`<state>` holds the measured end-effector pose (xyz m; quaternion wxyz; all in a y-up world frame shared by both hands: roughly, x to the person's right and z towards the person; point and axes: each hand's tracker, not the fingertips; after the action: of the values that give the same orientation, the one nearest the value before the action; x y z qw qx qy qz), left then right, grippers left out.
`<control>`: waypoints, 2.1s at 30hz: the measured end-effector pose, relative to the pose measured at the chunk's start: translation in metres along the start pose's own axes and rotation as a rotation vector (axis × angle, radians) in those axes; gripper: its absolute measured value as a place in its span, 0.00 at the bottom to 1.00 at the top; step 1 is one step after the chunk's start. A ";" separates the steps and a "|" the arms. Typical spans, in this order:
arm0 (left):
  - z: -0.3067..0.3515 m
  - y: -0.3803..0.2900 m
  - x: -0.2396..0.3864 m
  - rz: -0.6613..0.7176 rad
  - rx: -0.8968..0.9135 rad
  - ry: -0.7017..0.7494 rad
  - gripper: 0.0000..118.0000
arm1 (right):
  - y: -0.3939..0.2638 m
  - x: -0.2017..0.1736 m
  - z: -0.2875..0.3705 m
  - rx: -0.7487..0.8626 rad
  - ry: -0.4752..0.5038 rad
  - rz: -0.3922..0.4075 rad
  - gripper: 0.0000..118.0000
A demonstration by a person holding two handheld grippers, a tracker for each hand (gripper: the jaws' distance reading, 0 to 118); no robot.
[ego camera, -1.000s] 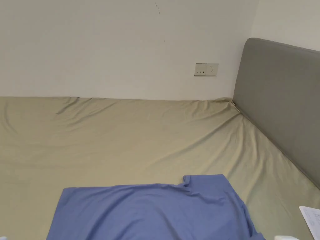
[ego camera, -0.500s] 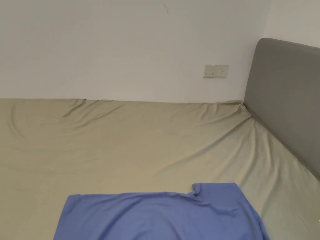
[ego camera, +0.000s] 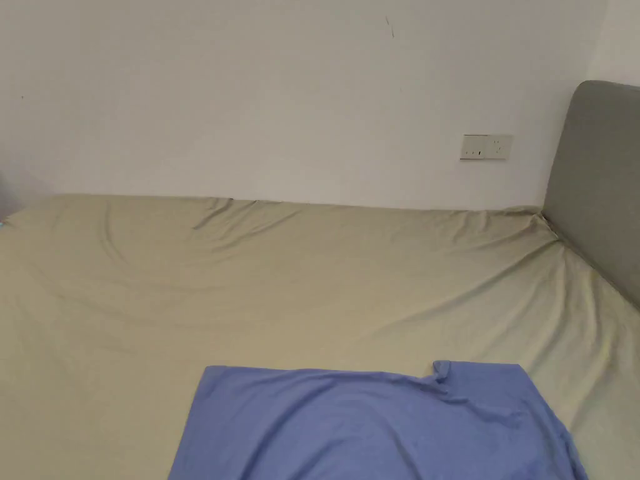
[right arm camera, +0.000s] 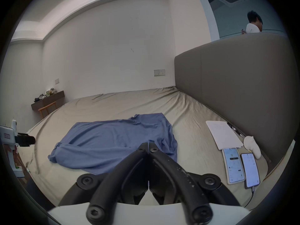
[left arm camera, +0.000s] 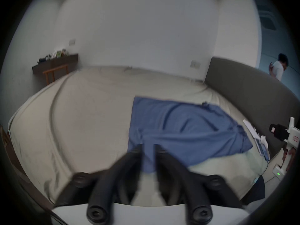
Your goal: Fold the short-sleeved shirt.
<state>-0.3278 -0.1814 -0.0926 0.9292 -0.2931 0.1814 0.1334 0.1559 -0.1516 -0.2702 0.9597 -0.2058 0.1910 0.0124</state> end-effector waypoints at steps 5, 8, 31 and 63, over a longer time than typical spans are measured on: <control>-0.060 -0.007 -0.003 0.004 -0.256 -0.004 0.90 | -0.010 0.008 0.006 -0.034 -0.019 -0.015 0.02; -0.092 -0.008 0.004 -0.052 -0.332 0.087 0.85 | -0.016 0.012 0.005 -0.070 -0.035 -0.014 0.02; -0.083 0.014 -0.016 0.064 -0.284 -0.010 0.08 | -0.035 0.029 -0.136 -0.550 0.021 0.039 0.11; 0.105 0.054 0.014 -0.049 0.622 -0.056 0.76 | 0.072 0.001 0.030 0.236 -0.040 0.085 0.82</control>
<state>-0.3069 -0.0746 -0.0457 0.9819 0.0046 0.1805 0.0571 0.1605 -0.0742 -0.2736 0.9795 -0.0831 0.1805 0.0347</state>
